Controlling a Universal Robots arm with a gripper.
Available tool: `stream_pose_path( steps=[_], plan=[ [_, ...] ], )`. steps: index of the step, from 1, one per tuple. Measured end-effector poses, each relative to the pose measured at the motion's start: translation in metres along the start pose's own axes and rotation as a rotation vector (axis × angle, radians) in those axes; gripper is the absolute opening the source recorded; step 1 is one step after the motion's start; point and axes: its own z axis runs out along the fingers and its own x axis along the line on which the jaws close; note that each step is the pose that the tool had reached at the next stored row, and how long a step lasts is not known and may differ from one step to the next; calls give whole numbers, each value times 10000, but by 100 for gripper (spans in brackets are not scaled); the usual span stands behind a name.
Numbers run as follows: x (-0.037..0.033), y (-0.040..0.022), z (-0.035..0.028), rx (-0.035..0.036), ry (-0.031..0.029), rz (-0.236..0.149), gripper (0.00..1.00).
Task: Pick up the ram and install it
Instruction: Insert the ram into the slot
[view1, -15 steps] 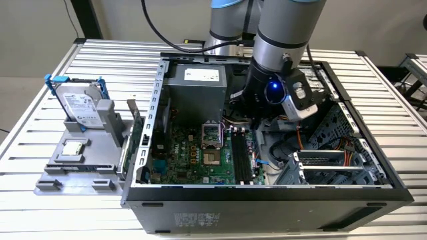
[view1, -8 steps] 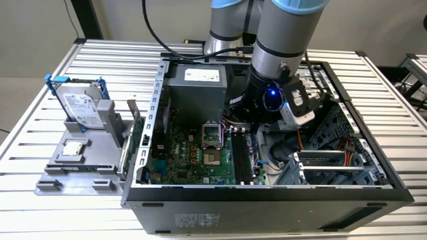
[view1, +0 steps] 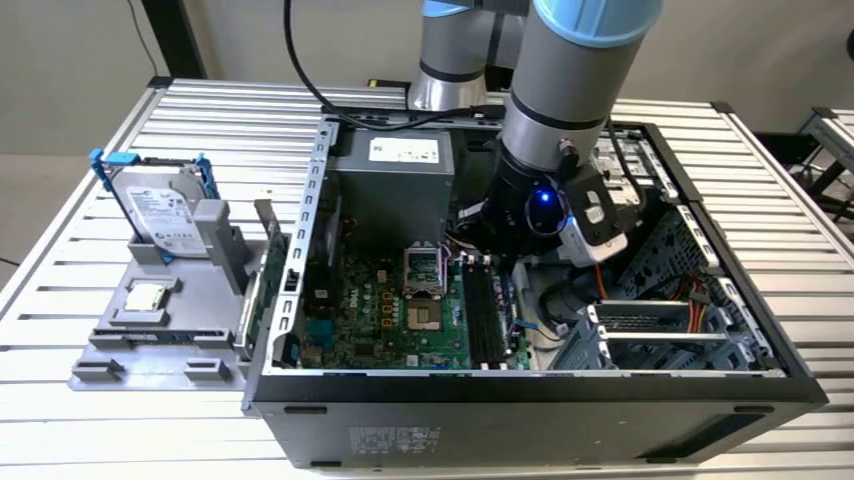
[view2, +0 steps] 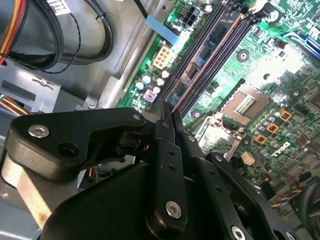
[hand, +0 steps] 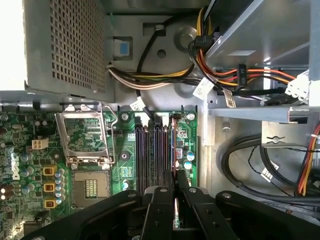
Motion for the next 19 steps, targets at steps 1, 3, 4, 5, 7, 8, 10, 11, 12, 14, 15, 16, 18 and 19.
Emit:
stream_pose_path(
  steps=[1, 3, 4, 5, 7, 8, 10, 11, 12, 14, 15, 16, 18, 19],
  plan=[
    [0, 0, 0, 0, 1, 0, 0],
    [0, -1, 0, 1, 1, -2, 0],
    [-1, -7, 1, -1, 1, -4, 0],
    [-1, -12, 1, 2, 1, -4, 0],
    [-1, -13, 4, 54, -1, -5, 0],
    [-1, -14, 5, 116, -2, -6, 0],
    [-1, -14, 12, 217, -6, -9, 0],
    [-1, -14, 19, 237, -7, -10, 0],
    [-1, -14, 29, 254, -7, -10, 0],
    [0, -15, 55, 275, -8, -10, 0],
    [0, -15, 63, 289, -8, -10, 0],
    [0, -16, 71, 293, -9, -10, 0],
    [1, -17, 90, 317, -10, -10, 0],
    [1, -17, 100, 361, -11, -12, 0]
  ],
)
